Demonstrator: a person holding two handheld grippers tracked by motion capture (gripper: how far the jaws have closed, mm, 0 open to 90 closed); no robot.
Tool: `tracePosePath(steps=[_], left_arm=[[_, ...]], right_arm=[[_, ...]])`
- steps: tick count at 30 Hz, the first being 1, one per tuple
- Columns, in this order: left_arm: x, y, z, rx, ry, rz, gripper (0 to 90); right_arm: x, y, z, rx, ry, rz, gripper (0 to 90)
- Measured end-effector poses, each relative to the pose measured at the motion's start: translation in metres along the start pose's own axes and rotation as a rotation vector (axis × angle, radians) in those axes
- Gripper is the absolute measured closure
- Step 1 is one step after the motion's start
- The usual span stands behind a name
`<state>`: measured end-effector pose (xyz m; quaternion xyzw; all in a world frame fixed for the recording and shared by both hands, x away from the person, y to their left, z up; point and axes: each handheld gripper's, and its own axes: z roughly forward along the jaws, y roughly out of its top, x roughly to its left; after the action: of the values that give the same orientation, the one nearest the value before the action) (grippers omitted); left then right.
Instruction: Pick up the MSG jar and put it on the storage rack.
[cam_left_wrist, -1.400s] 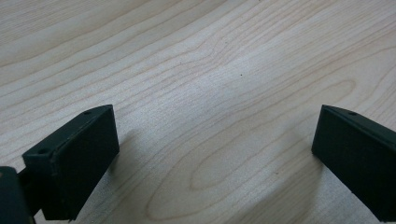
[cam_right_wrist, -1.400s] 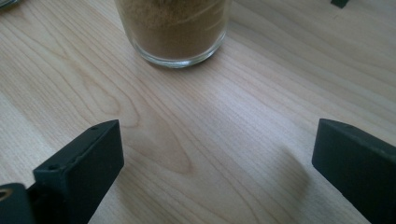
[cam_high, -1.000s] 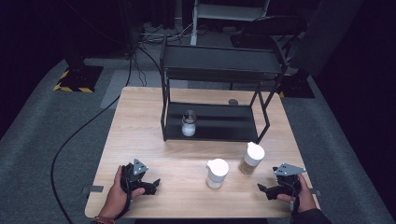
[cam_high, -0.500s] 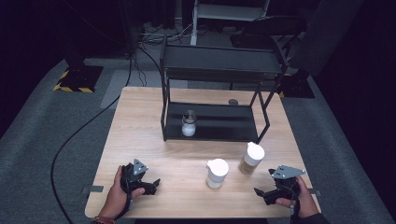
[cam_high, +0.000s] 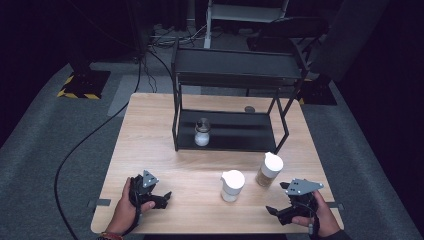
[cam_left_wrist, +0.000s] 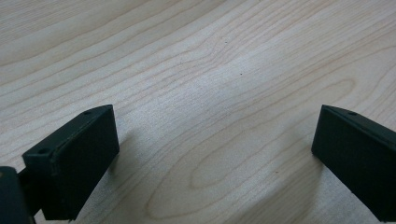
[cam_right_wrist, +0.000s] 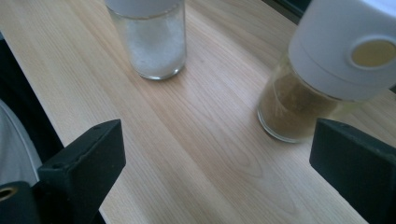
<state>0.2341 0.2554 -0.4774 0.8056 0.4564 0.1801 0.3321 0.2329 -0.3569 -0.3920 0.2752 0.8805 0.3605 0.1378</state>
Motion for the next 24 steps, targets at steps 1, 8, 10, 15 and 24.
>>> tracePosePath(steps=[1, 8, 10, 15, 24], left_arm=[[0.0, 0.0, 0.0, 0.0, 0.0, 0.0, 0.7], [0.0, 0.0, 0.0, 0.0, 0.0, 0.0, 0.7], [0.0, 0.0, 0.0, 0.0, 0.0, 0.0, 0.6], [0.0, 0.0, 0.0, 0.0, 0.0, 0.0, 0.6], [0.0, 0.0, 0.0, 0.0, 0.0, 0.0, 0.7]], right_arm=[[0.0, 0.002, 0.001, 0.003, 0.01, 0.002, 3.7], [0.005, 0.018, 0.007, 0.027, 0.038, 0.004, 3.9], [0.007, 0.022, 0.008, 0.029, 0.04, -0.004, 3.9], [0.008, 0.031, 0.01, 0.038, 0.059, -0.007, 4.1], [0.01, 0.048, 0.013, 0.044, 0.072, -0.024, 4.0]])
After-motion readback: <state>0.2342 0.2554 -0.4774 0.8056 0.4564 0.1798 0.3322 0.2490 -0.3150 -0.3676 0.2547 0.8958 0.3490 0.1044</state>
